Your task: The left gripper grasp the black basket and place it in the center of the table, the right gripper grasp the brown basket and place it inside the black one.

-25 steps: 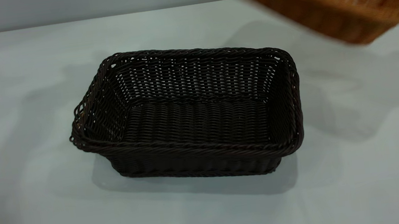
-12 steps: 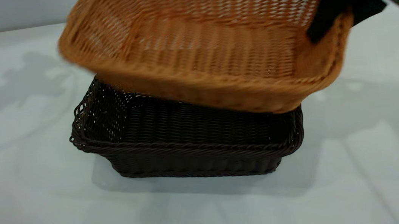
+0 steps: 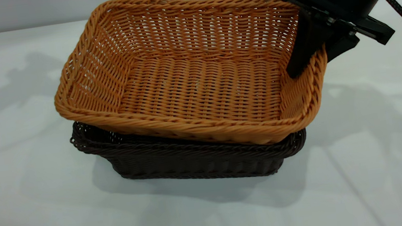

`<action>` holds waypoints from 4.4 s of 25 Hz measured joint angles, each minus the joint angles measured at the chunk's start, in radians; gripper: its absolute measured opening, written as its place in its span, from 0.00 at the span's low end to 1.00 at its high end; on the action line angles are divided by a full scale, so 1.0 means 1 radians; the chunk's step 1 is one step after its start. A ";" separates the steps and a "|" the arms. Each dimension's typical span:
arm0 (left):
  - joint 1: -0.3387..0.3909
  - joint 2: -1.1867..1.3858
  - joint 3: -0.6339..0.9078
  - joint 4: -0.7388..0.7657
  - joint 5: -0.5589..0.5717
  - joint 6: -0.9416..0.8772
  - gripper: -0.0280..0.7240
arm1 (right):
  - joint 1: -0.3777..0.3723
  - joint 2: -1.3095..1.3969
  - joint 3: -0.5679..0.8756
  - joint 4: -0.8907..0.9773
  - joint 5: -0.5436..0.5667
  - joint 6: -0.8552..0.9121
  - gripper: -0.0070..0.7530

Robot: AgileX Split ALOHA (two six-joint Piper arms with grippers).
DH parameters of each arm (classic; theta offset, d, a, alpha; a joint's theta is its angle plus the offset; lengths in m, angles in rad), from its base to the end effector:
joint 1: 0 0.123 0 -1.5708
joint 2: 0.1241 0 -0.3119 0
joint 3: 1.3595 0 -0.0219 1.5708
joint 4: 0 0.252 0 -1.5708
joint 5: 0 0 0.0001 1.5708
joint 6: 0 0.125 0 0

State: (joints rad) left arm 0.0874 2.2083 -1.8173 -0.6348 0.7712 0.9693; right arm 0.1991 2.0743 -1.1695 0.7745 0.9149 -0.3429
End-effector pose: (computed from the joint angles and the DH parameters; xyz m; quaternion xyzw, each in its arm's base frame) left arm 0.5292 -0.0055 0.2005 0.2452 0.9027 -0.1120 0.3353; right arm 0.3508 0.1415 0.1026 0.0026 -0.9572 -0.2844 0.0545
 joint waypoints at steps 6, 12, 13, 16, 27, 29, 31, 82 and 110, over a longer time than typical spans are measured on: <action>0.000 0.000 0.000 -0.001 0.003 0.002 0.76 | 0.000 0.039 -0.002 -0.001 -0.043 -0.004 0.10; 0.000 0.000 0.000 -0.001 0.011 0.002 0.76 | 0.000 0.051 -0.002 0.001 -0.107 -0.078 0.19; 0.000 0.000 0.000 -0.001 0.019 0.002 0.76 | 0.000 0.051 -0.002 0.001 -0.119 -0.090 0.22; 0.000 0.000 0.000 -0.001 0.027 0.002 0.76 | 0.000 0.051 -0.002 0.000 -0.147 -0.136 0.38; -0.002 -0.035 0.000 0.001 0.045 -0.013 0.76 | 0.000 0.027 -0.147 -0.122 -0.082 -0.154 0.76; -0.002 -0.074 0.000 0.003 0.055 -0.043 0.76 | 0.000 -0.011 -0.197 -0.171 -0.047 -0.110 0.76; -0.002 -0.131 0.000 0.010 0.081 -0.085 0.76 | 0.000 -0.074 -0.246 -0.219 -0.016 -0.068 0.76; -0.002 -2.065 1.288 0.396 0.389 -0.738 0.76 | 0.000 -1.966 0.690 -0.509 0.241 0.133 0.77; -0.014 -2.121 1.328 0.441 0.362 -0.750 0.76 | -0.005 -2.090 0.699 -0.547 0.238 0.166 0.77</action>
State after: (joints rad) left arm 0.0732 0.0869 -0.4895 -0.1938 1.1329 0.2193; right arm 0.1943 -0.0161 -0.4709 0.2277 1.1531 -0.1767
